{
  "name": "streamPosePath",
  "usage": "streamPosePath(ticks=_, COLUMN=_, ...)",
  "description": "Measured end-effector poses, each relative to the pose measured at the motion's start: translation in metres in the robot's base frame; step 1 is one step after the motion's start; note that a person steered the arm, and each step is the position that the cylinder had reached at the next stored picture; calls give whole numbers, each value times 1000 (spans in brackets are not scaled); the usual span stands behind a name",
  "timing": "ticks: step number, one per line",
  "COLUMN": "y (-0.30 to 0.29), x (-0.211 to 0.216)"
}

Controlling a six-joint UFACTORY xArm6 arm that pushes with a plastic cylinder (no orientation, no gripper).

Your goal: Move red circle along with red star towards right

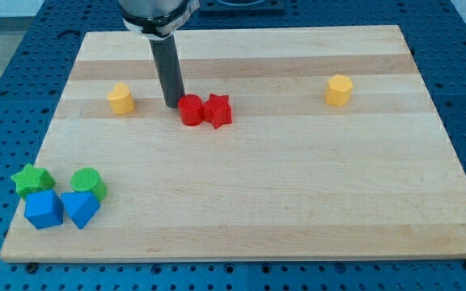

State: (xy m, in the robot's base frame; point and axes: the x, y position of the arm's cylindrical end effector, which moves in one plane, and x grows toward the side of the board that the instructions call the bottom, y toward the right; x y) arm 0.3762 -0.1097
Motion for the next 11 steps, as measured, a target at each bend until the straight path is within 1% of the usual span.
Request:
streamPosePath(ticks=3, y=-11, x=0)
streamPosePath(ticks=6, y=-9, x=22)
streamPosePath(ticks=7, y=12, x=22)
streamPosePath(ticks=10, y=34, x=22)
streamPosePath(ticks=11, y=31, x=22)
